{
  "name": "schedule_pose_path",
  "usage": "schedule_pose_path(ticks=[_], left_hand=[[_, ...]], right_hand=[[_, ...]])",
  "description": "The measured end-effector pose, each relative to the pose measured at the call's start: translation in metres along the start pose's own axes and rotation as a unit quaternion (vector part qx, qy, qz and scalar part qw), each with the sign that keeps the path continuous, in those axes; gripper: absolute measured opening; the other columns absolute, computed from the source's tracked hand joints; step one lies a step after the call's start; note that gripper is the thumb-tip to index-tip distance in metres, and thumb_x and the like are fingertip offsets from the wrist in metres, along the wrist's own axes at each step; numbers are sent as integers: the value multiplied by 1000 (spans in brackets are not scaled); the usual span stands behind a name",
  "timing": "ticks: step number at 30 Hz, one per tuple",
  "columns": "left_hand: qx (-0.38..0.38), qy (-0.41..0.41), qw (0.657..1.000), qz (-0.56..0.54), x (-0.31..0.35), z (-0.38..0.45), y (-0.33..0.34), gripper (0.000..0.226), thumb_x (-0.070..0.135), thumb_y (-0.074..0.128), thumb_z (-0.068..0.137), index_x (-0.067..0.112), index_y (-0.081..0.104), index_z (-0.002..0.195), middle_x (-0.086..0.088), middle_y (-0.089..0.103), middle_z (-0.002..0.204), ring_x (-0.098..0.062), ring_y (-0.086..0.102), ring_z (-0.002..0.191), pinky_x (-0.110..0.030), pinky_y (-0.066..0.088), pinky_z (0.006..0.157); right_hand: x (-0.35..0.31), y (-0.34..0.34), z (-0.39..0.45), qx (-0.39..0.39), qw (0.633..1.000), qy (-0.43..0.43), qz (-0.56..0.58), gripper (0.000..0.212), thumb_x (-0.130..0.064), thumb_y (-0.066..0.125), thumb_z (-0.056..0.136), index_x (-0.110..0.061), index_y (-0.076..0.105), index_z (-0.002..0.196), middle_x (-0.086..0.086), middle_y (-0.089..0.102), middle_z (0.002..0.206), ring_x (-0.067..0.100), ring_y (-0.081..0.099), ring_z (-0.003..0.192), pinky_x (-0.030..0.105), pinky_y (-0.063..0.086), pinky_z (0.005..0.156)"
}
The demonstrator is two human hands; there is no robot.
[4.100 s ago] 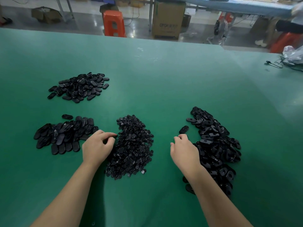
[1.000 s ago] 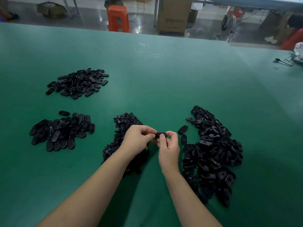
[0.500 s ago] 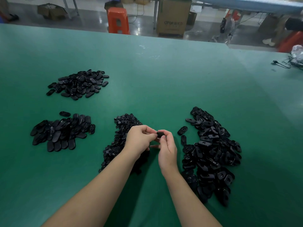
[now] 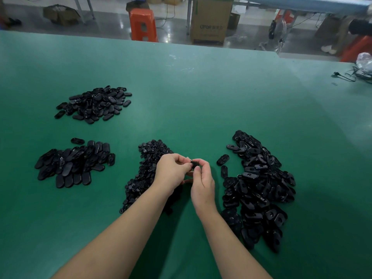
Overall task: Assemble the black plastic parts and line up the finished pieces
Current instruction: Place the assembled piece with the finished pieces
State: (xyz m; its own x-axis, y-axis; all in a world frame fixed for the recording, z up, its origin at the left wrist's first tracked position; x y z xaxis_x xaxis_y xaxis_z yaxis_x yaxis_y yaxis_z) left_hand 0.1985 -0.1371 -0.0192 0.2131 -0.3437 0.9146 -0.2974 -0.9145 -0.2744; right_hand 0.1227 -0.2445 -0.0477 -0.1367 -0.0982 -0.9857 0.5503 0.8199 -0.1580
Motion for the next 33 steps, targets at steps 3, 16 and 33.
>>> schedule_pose_path(ticks=[3, 16, 33], left_hand=[[-7, -12, 999, -29, -1, -3, 1, 7, 7, 76, 86, 7, 73, 80, -4, 74, 77, -3, 62, 47, -20, 43, 41], [-5, 34, 999, 36, 0, -2, -4, 19, 17, 86, 76, 20, 75, 92, 0, 75, 87, -23, 74, 85, -41, 60, 81], [-3, 28, 999, 36, -5, -3, -8, 7, 15, 81, 82, 18, 76, 79, 4, 74, 71, -8, 63, 60, -25, 51, 60]], right_hand=[[-1, 0, -1, -2, 1000, 0, 0, 23, -36, 36, 98, -47, 56, 102, -24, 70, 104, 9, 69, 96, 52, 58, 84], [8, -7, 5, 19, 999, 23, 34, 15, -40, 44, 95, -40, 59, 94, -2, 73, 90, 18, 71, 84, 55, 57, 84], [7, -3, 5, -4, 999, -5, 31, 15, -30, 54, 96, -34, 67, 103, -3, 76, 100, 21, 71, 93, 52, 58, 88]])
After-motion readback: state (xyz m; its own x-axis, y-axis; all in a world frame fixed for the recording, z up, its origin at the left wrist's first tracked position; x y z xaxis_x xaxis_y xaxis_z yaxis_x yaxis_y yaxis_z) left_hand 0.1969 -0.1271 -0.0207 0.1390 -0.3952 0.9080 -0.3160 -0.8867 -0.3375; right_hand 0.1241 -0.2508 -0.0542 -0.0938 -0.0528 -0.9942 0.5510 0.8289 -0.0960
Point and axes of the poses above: each hand's wrist, its own z-axis towards the middle knuckle, its own y-axis out of the palm, x = y × z, the point moved 8 cm from there along z, towards the middle knuckle
